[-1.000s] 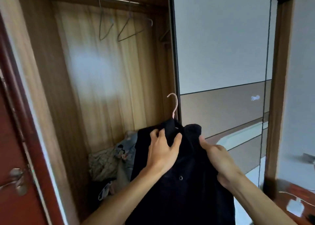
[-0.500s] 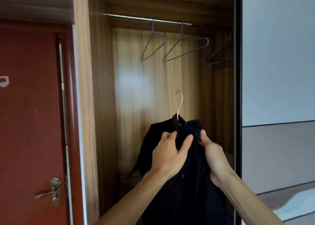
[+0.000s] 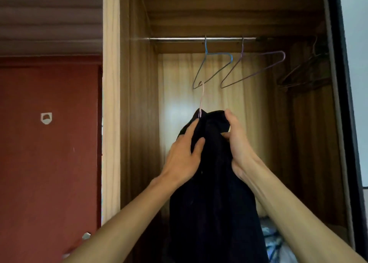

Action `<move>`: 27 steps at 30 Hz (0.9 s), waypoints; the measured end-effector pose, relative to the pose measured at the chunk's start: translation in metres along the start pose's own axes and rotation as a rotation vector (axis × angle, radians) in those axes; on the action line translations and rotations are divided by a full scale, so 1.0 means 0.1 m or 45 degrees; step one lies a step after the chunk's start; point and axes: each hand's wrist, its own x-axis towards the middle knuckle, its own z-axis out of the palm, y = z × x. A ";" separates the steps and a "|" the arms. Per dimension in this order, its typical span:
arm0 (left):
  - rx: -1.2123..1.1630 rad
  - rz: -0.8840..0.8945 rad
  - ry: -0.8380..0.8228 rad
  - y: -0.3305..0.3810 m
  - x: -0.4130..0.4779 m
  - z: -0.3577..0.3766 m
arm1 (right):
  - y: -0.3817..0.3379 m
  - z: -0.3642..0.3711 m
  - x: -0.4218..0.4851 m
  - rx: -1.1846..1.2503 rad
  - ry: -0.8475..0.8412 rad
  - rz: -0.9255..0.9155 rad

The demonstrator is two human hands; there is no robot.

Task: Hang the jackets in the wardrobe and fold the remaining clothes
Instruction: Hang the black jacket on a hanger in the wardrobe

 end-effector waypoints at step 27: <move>0.286 -0.148 0.332 -0.37 2.52 -0.47 | -1.47 1.23 2.50 0.002 -0.092 -0.359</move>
